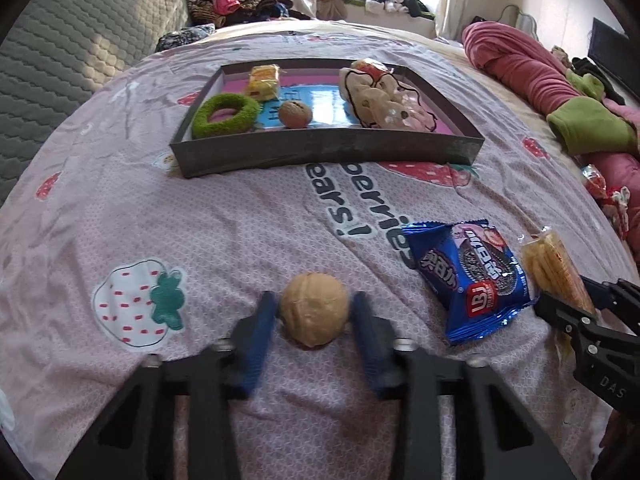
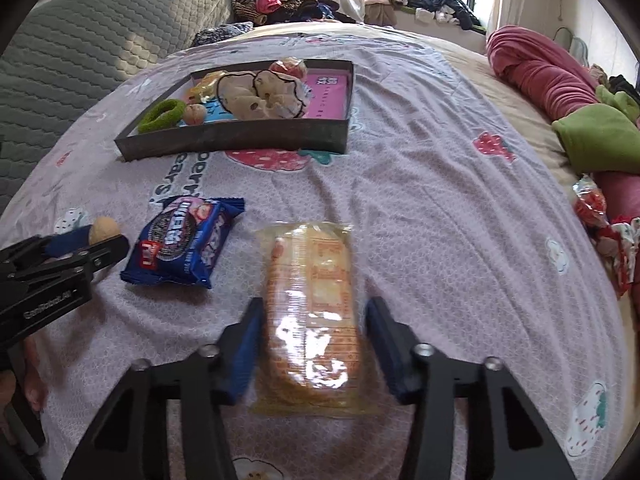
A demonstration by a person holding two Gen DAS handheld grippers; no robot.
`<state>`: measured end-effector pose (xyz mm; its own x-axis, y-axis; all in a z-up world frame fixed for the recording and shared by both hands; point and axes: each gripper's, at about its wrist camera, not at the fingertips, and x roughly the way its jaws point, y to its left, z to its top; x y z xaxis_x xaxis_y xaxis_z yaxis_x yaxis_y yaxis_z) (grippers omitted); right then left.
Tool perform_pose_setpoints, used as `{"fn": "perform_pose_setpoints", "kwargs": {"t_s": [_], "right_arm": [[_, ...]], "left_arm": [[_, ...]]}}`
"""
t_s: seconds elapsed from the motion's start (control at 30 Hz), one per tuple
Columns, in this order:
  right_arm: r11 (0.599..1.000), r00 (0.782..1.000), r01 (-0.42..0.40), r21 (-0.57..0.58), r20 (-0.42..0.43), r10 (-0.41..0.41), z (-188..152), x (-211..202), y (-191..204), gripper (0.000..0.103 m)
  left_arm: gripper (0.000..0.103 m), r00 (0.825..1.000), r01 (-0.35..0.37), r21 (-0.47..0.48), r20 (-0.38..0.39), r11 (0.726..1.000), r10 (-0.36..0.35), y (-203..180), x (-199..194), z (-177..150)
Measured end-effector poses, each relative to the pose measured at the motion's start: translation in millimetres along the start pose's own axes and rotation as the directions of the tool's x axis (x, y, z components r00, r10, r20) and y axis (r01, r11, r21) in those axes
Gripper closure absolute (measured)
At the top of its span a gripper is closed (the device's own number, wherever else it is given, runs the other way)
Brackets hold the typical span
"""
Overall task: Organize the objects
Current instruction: 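Grasp the walnut with the left tool while the right tool grasps the orange cake packet, then lift and carry the walnut and cake packet over the tray with both tools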
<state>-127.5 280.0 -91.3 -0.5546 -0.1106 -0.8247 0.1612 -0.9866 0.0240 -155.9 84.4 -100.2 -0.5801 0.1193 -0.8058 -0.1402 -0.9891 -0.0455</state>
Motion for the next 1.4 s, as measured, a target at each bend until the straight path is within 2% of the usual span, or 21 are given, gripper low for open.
{"fn": "perform_pose_setpoints", "kwargs": {"t_s": [0.2,0.67,0.93,1.4], "right_arm": [[0.999,0.999,-0.041,0.028,0.012,0.041,-1,-3,-5,0.062],[0.999,0.996,-0.044,0.008,0.082,0.043,9,-44,6,0.062],[0.998,0.993,-0.053,-0.022,0.102,0.055,26,-62,27,0.062],[0.997,0.978,-0.047,-0.067,0.202,0.06,71,-112,54,0.062]], "left_arm": [[0.069,1.0,0.006,0.001,0.0,1.0,-0.006,0,-1,1],[0.069,0.999,0.001,-0.005,0.049,1.0,0.0,2,-32,4],[0.069,0.997,-0.014,-0.023,0.078,1.0,0.015,12,-60,17],[0.069,0.985,-0.01,-0.017,0.173,1.0,0.013,13,-115,57]]}}
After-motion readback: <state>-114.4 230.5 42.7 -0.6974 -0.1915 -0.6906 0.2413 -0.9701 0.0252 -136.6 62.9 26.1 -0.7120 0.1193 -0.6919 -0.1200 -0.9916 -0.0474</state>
